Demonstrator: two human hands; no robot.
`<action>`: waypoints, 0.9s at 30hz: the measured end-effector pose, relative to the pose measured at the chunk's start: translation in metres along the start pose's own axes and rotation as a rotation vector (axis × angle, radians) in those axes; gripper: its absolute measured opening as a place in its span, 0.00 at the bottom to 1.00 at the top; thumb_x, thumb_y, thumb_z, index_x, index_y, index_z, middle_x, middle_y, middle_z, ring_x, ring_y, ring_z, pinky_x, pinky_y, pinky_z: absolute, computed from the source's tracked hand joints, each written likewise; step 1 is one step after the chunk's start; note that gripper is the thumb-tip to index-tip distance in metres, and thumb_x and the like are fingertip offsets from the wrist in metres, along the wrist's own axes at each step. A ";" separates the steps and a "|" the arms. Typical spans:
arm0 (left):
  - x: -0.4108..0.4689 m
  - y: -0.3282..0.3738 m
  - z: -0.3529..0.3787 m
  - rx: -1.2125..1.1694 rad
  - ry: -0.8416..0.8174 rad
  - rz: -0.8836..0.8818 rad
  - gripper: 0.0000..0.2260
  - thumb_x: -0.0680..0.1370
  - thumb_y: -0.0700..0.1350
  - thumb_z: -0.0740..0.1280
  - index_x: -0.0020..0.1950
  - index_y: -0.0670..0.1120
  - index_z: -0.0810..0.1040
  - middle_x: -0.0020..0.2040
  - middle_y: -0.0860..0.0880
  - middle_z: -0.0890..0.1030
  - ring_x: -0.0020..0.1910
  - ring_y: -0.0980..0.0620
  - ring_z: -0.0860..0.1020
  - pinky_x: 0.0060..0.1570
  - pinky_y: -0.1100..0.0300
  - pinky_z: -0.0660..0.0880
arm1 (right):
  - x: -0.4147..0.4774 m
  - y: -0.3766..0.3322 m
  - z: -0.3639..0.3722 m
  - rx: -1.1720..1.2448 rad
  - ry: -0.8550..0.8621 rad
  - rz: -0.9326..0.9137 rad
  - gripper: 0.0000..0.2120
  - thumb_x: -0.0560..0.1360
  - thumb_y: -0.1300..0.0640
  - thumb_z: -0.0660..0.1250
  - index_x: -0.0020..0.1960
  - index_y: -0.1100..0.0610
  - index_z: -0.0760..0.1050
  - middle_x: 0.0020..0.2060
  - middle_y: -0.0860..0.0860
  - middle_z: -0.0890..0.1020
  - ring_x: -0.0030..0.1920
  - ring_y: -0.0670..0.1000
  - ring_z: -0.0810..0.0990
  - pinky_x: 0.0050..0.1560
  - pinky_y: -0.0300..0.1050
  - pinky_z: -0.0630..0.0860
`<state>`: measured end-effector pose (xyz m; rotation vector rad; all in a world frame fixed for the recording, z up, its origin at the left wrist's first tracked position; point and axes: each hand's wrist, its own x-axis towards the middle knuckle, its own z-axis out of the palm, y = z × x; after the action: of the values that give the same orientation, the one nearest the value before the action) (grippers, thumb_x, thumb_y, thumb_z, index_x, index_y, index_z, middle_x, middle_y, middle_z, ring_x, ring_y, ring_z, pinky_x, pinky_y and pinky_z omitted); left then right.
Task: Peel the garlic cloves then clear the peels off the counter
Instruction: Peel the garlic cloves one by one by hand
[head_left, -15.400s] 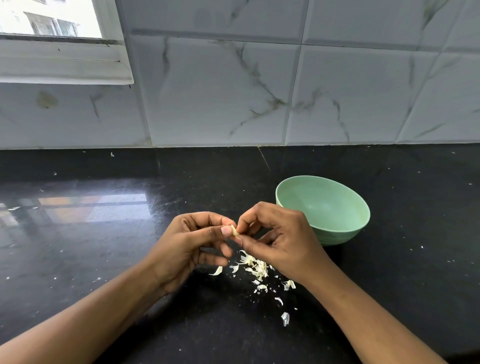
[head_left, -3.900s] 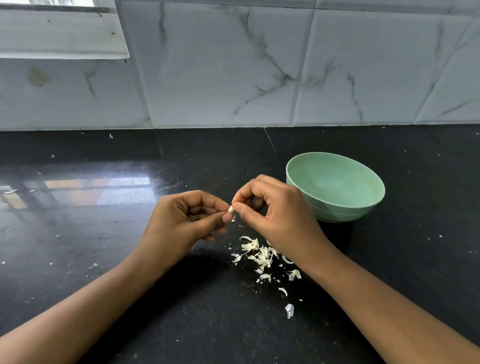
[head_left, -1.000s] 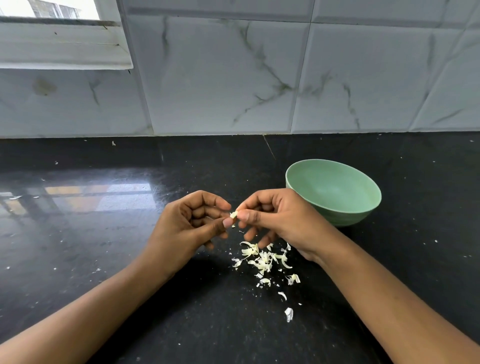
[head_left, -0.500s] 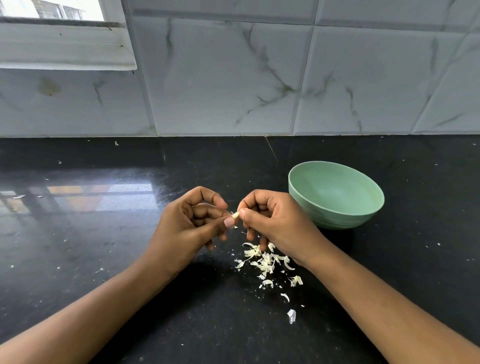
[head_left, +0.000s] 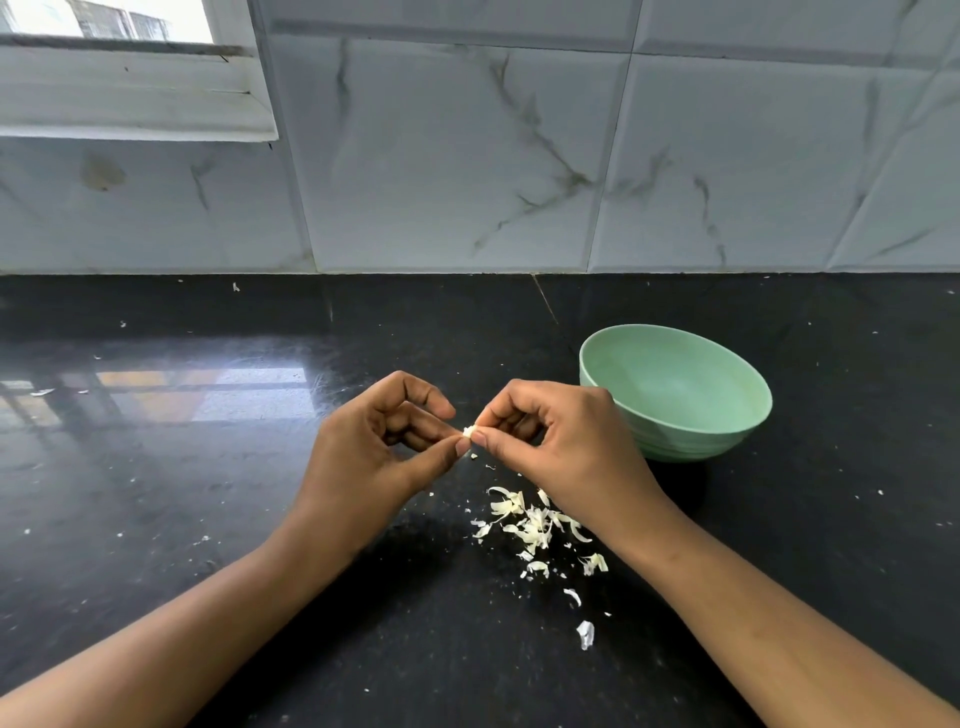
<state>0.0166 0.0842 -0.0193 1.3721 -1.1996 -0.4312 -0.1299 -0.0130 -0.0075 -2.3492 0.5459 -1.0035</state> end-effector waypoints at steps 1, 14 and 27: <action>0.000 -0.001 0.000 0.019 0.002 0.008 0.11 0.66 0.39 0.76 0.42 0.49 0.76 0.34 0.49 0.84 0.31 0.54 0.80 0.30 0.63 0.76 | 0.000 0.000 0.000 -0.025 0.000 -0.014 0.04 0.69 0.56 0.75 0.38 0.54 0.81 0.29 0.44 0.80 0.32 0.45 0.78 0.33 0.37 0.74; -0.002 0.002 -0.001 0.198 0.018 0.175 0.10 0.67 0.40 0.76 0.39 0.50 0.76 0.36 0.55 0.82 0.33 0.58 0.80 0.33 0.70 0.75 | 0.000 0.001 0.000 -0.026 -0.159 0.141 0.06 0.74 0.54 0.70 0.40 0.51 0.75 0.30 0.43 0.76 0.34 0.45 0.77 0.34 0.41 0.74; -0.004 0.004 -0.001 0.114 0.052 0.260 0.11 0.68 0.44 0.76 0.38 0.55 0.75 0.37 0.56 0.82 0.37 0.56 0.82 0.31 0.68 0.75 | 0.005 -0.003 -0.007 1.003 -0.497 0.670 0.08 0.76 0.60 0.62 0.54 0.61 0.71 0.29 0.47 0.73 0.29 0.43 0.73 0.21 0.32 0.67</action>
<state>0.0143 0.0892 -0.0166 1.2933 -1.3553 -0.1449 -0.1313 -0.0148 0.0010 -1.2791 0.4272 -0.2311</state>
